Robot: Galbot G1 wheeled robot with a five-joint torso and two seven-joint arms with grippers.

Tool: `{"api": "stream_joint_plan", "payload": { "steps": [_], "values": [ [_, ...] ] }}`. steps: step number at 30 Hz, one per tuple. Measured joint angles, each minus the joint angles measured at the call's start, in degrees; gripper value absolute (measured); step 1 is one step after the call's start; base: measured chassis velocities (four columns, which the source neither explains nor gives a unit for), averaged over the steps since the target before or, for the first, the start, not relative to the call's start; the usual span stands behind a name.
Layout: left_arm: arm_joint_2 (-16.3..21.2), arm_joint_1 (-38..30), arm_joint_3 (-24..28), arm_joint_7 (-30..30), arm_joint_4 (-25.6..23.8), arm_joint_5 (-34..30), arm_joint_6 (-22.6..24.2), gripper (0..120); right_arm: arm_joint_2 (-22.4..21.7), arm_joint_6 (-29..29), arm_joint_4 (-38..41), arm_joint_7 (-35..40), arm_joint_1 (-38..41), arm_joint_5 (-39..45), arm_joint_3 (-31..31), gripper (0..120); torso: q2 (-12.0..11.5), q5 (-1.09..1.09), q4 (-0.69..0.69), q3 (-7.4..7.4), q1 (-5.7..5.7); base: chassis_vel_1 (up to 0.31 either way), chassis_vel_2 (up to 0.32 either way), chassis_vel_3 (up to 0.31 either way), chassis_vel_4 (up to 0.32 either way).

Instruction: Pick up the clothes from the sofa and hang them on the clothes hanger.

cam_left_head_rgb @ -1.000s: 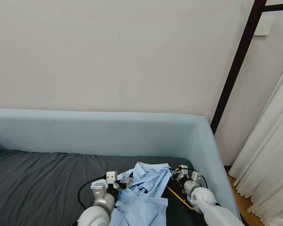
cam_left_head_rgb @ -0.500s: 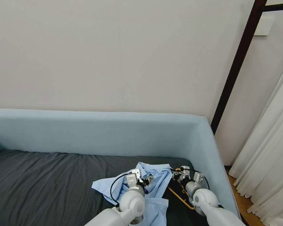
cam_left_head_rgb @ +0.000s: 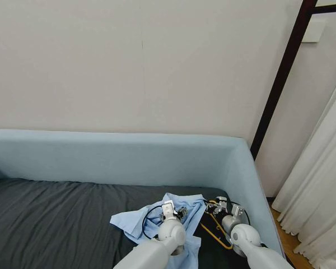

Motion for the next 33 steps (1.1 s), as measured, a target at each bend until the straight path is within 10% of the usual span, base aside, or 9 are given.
{"api": "stream_joint_plan", "payload": {
  "steps": [23,33],
  "values": [
    [-3.01,0.29,-5.76,3.95,8.32,2.30,-2.25,8,-0.58,0.06,-1.27,-0.35,0.31,0.27,-0.28,0,0.00,-0.01,0.00,0.00,0.00,0.000,0.000,0.000,0.000],
    [1.78,1.29,-4.51,3.41,2.34,1.86,-2.01,0,-1.22,0.10,0.64,-0.06,-0.34,1.06,-0.11,0,0.00,-0.02,0.00,0.00,0.00,0.000,0.000,0.000,0.000]
  ]
}}
